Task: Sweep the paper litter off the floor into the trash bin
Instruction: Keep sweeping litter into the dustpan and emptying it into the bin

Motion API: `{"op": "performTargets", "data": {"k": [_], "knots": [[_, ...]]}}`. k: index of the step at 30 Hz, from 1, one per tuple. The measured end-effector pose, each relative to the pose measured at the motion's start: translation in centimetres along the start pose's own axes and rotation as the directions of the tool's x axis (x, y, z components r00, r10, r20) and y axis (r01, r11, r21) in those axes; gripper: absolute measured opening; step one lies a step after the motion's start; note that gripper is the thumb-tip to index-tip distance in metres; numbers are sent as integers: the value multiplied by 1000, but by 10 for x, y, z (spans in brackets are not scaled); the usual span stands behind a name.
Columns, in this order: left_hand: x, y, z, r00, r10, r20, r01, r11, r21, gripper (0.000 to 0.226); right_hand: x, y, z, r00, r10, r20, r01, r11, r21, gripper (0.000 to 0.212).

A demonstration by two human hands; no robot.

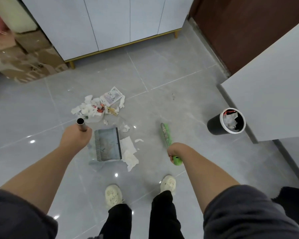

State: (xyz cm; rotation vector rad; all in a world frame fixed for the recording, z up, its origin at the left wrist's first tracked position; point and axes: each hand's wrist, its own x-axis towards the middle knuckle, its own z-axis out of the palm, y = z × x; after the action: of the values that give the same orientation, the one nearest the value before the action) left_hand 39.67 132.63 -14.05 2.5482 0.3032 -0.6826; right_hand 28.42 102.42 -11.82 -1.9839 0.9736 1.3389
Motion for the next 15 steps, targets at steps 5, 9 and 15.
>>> {"op": "performTargets", "data": {"k": [5, 9, 15], "knots": [[13, -80, -33, 999, -35, -1, 35, 999, 31, 35, -13, -39, 46, 1000, -11, 7, 13, 978, -209, 38], [15, -130, -48, 998, -53, -33, 56, 995, 88, 38, -17, -65, 67, 1000, -18, 16, 23, 896, -443, 35], [11, -175, -60, 995, -97, -34, 100, 990, 99, 36, -10, -92, 95, 1000, -17, 17, 23, 836, -548, 36]]}}
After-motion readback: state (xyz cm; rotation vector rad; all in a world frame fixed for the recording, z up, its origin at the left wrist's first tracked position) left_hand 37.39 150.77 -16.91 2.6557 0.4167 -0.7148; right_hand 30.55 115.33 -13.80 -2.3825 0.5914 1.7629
